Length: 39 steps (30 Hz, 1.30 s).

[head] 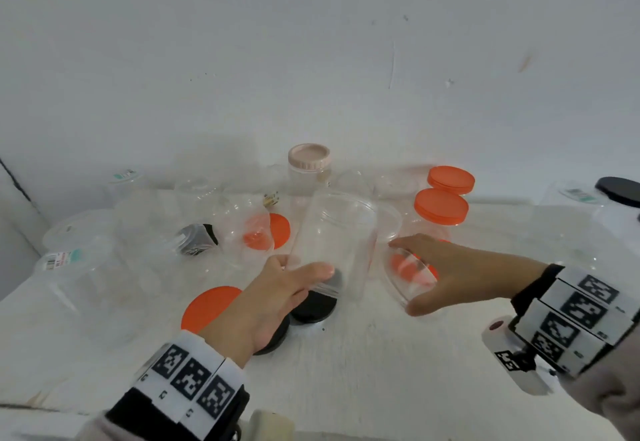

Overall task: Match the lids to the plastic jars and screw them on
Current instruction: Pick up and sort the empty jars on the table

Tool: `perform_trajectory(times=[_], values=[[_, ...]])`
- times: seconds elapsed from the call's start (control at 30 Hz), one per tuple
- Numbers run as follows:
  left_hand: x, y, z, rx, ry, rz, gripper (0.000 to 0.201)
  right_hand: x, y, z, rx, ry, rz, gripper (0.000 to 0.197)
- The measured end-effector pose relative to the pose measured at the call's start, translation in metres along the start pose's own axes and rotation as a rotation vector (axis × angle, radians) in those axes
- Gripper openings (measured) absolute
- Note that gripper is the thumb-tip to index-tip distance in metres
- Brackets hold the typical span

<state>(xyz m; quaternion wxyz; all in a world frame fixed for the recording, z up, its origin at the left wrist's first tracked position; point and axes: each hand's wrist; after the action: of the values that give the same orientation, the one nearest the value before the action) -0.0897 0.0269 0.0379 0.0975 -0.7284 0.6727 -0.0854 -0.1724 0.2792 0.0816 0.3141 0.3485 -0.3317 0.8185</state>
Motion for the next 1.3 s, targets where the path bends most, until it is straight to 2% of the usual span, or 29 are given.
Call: perform_trajectory(times=[0.03, 0.1, 0.13, 0.2, 0.23, 0.3, 0.47, 0.6, 0.7, 0.83, 1.0, 1.2, 1.3], values=[[-0.006, 0.003, -0.001, 0.005, 0.044, 0.032, 0.082, 0.004, -0.005, -0.007, -0.008, 0.029, -0.006, 0.108], [-0.017, 0.008, -0.002, 0.002, 0.174, 0.139, 0.047, 0.013, -0.014, -0.019, -0.021, 0.089, -0.031, 0.105], [-0.022, 0.011, -0.002, -0.007, 0.252, 0.188, 0.042, 0.016, -0.018, -0.024, -0.028, 0.118, -0.044, 0.104], [-0.029, 0.019, 0.005, -0.048, 0.385, 0.224, 0.063, 0.023, -0.025, -0.033, -0.043, 0.168, -0.071, 0.1], [-0.032, 0.023, 0.007, -0.046, 0.434, 0.205, 0.075, 0.025, -0.027, -0.037, -0.05, 0.191, -0.084, 0.097], [-0.039, 0.029, 0.011, -0.014, 0.551, 0.142, 0.086, 0.029, -0.032, -0.043, -0.063, 0.222, -0.106, 0.094], [-0.057, 0.036, 0.015, -0.029, 0.835, 0.14, 0.088, 0.035, -0.036, -0.051, -0.076, 0.229, -0.129, 0.094], [-0.071, 0.041, 0.023, -0.064, 0.943, 0.208, 0.087, 0.037, -0.033, -0.051, -0.09, 0.198, -0.125, 0.096], [-0.077, 0.047, 0.024, -0.084, 0.997, 0.236, 0.092, 0.038, -0.028, -0.048, -0.09, 0.17, -0.124, 0.095], [-0.079, 0.054, 0.025, -0.091, 1.022, 0.28, 0.098, 0.039, -0.023, -0.037, -0.073, 0.143, -0.098, 0.08], [-0.076, 0.06, 0.029, -0.083, 1.043, 0.328, 0.102, 0.038, -0.013, -0.027, -0.068, 0.09, -0.083, 0.079], [-0.073, 0.064, 0.038, -0.052, 0.972, 0.35, 0.098, 0.035, -0.003, -0.011, -0.072, 0.043, -0.051, 0.078], [-0.073, 0.066, 0.036, -0.043, 0.846, 0.34, 0.101, 0.032, 0.0, -0.003, -0.082, -0.015, -0.034, 0.084]])
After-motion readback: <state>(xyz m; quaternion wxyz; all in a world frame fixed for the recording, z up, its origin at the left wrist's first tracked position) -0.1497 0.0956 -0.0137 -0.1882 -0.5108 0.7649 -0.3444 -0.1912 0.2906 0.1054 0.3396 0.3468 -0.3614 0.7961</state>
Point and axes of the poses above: each hand's wrist, its own y-axis towards the middle knuckle, its own x-axis out of the back of the hand, z = x × y, and after that the axes turned 9 degrees about y, right-handed
